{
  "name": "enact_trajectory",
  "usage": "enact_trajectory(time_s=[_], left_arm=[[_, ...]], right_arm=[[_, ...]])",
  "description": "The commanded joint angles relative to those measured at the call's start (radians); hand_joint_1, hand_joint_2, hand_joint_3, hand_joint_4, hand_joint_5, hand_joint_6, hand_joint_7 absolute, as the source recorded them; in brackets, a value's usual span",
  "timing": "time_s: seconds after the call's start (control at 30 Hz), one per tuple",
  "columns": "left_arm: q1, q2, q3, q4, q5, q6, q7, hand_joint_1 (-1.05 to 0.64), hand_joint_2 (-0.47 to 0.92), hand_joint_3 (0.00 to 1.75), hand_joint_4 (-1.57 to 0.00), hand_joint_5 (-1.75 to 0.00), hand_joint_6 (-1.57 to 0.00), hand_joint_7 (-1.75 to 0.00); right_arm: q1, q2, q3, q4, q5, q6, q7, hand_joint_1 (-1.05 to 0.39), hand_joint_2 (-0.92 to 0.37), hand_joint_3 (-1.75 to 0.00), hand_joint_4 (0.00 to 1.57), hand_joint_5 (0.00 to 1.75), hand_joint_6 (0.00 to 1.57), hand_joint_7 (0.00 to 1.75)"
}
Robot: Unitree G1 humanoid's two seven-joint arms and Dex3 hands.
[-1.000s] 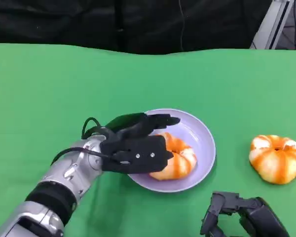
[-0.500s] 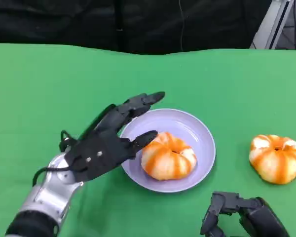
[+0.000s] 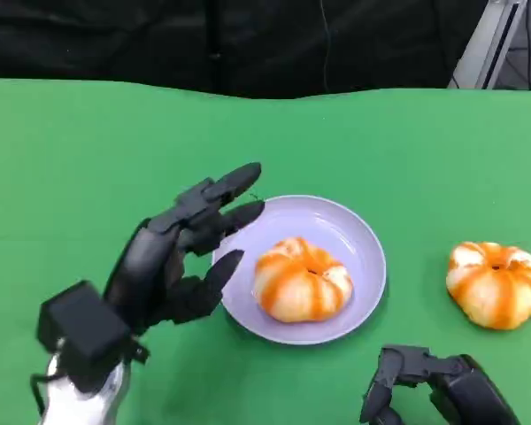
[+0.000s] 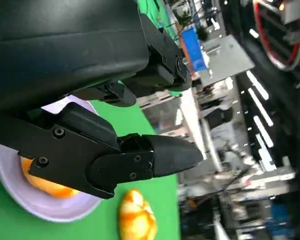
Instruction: Grasp the bread from the table and place it into the plate.
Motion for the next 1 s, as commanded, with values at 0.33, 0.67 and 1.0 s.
enact_trajectory(time_s=[0.33, 0.67, 1.0], left_arm=[[0.23, -0.036, 0.048, -0.072, -0.226, -0.042, -0.223, -0.7, 0.92, 0.24, -0.65, -0.03, -0.44, -0.01], [0.349, -0.064, 0.094, -0.001, -0.28, -0.109, -0.358, -0.57, 0.92, 0.19, -0.75, -0.04, -0.52, -0.03], [0.351, -0.11, 0.12, 0.122, -0.177, -0.229, -0.321, 0.01, 0.92, 0.14, -0.85, -0.04, -0.62, -0.03]], right_arm=[[0.006, -0.013, -0.005, -0.008, 0.009, 0.001, -0.001, -0.27, -0.63, -0.9, 0.81, 1.55, 0.78, 1.33], [0.016, -0.02, -0.005, -0.036, 0.01, 0.026, 0.004, -0.28, -0.64, -0.89, 0.81, 1.57, 0.78, 1.33], [0.022, -0.022, -0.008, -0.044, 0.025, 0.031, 0.016, -0.25, -0.63, -0.9, 0.79, 1.58, 0.78, 1.33]])
